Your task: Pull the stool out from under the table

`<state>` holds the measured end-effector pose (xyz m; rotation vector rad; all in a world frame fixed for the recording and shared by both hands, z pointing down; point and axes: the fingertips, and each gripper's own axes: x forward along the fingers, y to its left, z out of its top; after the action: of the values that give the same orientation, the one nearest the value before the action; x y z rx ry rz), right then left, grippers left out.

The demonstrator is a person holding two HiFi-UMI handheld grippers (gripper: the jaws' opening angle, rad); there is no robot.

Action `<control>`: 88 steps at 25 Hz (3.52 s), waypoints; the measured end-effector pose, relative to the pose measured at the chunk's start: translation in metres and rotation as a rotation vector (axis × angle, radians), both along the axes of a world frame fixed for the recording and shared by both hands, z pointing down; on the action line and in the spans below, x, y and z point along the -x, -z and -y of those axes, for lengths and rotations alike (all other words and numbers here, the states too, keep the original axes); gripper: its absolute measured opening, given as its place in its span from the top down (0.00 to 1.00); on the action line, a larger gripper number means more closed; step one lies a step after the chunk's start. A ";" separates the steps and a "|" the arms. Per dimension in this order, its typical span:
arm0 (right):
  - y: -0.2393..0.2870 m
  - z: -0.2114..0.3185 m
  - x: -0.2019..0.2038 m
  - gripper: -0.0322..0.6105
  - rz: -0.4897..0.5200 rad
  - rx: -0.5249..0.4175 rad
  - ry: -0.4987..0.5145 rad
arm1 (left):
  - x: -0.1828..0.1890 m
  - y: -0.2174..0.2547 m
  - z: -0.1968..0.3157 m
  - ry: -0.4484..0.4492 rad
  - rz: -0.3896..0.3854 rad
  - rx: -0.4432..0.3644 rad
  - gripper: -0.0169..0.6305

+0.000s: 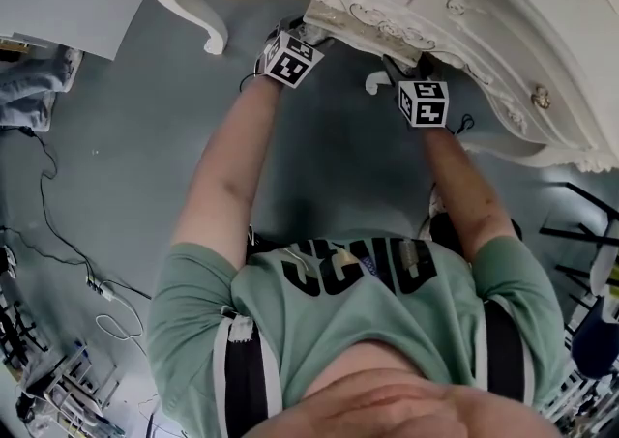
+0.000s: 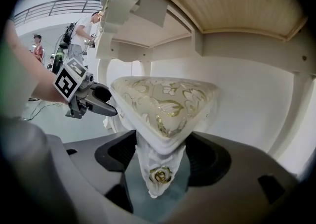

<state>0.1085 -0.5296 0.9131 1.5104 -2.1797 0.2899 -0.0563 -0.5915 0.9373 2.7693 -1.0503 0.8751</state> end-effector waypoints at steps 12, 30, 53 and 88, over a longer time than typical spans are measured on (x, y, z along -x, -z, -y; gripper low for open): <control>-0.001 -0.019 0.011 0.47 0.000 0.009 0.011 | 0.014 0.000 -0.021 0.017 0.017 0.021 0.48; -0.002 -0.095 0.069 0.47 -0.001 0.024 0.024 | 0.073 0.000 -0.100 0.023 0.034 0.050 0.49; -0.005 -0.217 0.152 0.47 -0.026 0.094 -0.054 | 0.153 0.000 -0.211 -0.054 0.041 0.056 0.49; -0.005 -0.330 0.196 0.48 -0.009 0.053 0.115 | 0.203 0.000 -0.343 0.073 0.051 0.059 0.49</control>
<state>-0.0875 -0.1994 0.9178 1.3492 -2.2243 0.2993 -0.2595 -0.2486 0.9375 2.6560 -1.1064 0.9555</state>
